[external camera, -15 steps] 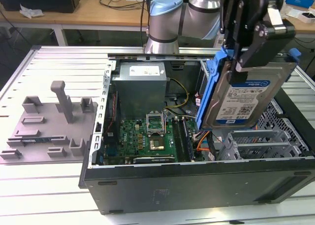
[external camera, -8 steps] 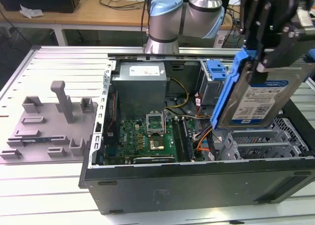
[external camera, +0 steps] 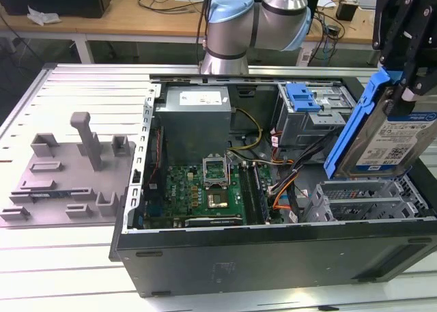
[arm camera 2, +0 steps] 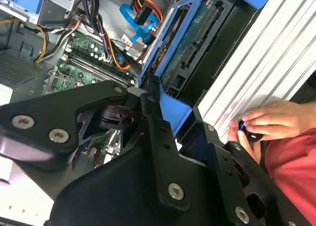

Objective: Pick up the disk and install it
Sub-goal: 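Insert the disk into the insertion slot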

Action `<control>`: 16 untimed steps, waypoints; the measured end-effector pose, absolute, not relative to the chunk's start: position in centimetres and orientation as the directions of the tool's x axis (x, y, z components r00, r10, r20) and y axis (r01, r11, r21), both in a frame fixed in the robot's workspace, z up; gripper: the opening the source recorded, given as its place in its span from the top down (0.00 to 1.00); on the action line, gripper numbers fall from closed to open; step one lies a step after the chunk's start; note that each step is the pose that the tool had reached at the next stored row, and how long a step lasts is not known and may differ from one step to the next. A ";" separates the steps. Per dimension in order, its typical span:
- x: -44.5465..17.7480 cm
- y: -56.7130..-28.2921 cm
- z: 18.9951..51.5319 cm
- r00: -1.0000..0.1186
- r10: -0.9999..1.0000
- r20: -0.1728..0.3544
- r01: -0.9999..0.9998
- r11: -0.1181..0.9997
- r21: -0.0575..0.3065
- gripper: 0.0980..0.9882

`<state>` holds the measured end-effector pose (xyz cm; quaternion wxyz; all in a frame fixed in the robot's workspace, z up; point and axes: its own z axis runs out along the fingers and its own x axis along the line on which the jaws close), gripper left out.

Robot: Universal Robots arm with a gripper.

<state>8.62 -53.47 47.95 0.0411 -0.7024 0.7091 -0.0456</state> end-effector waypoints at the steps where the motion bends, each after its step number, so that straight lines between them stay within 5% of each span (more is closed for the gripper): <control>1: 8.6 -53.5 47.9 -0.010 -1.000 0.006 -0.992 0.009 -0.122 0.70; 16: 9.0 -53.5 47.2 -0.006 -1.000 0.006 -0.992 0.005 -0.124 0.70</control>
